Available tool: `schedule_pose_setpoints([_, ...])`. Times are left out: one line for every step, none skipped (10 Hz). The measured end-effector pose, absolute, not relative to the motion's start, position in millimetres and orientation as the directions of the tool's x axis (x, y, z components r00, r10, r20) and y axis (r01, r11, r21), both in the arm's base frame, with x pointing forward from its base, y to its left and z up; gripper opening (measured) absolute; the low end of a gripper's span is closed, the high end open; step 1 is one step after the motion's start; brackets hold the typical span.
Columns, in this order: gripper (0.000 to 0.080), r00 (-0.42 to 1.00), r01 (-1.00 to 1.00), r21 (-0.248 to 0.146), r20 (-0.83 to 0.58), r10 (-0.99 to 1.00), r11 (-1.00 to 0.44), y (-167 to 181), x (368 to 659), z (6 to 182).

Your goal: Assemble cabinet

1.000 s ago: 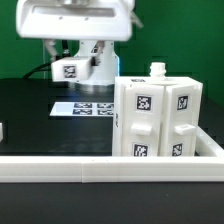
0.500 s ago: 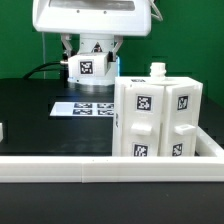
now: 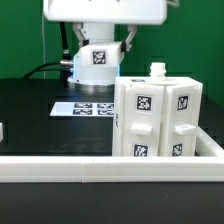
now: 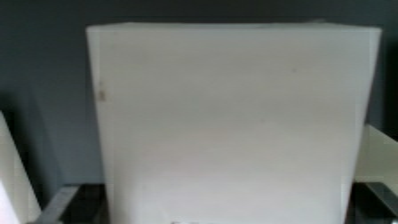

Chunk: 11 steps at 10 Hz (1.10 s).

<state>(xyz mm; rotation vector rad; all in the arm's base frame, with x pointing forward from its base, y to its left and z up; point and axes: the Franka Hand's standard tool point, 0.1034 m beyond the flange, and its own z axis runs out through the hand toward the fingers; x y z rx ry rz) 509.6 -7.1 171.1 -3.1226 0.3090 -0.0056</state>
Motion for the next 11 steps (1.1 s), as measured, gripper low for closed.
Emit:
schedule_pose_setpoints([0.0563, 0.977, -0.215, -0.006, 0.008, -0.215, -0.977, 4.6, 517.6, 178.5])
schedule_pose_setpoints([0.0563, 0.97, -0.241, -0.008, 0.012, -0.241, -0.97, 17.1, 523.6, 184.7])
schedule_pose_setpoints([0.0563, 0.959, -0.284, -0.007, 0.008, -0.284, -0.959, 33.2, 531.6, 191.1])
schedule_pose_setpoints([0.0563, 0.954, -0.299, -0.004, 0.006, -0.299, -0.954, 49.0, 545.1, 196.4])
schedule_pose_setpoints([0.0563, 0.956, -0.293, -0.001, 0.01, -0.293, -0.956, 54.3, 557.7, 196.0])
schedule_pose_setpoints([0.0563, 0.957, -0.291, 0.003, 0.009, -0.291, -0.957, 54.4, 559.5, 191.7])
schedule_pose_setpoints([0.0563, 0.957, -0.291, 0.003, 0.008, -0.291, -0.957, 54.3, 559.0, 191.7])
schedule_pose_setpoints([0.0563, 0.957, -0.291, 0.004, 0.008, -0.291, -0.957, 54.3, 558.9, 191.1])
schedule_pose_setpoints([0.0563, 0.957, -0.291, 0.005, 0.006, -0.291, -0.957, 54.2, 558.7, 190.3])
schedule_pose_setpoints([0.0563, 0.964, -0.264, 0.006, 0.006, -0.264, -0.964, 53.3, 557.9, 188.1])
schedule_pose_setpoints([0.0563, 0.975, -0.222, 0.009, 0.002, -0.222, -0.975, 51.1, 557.1, 183.5])
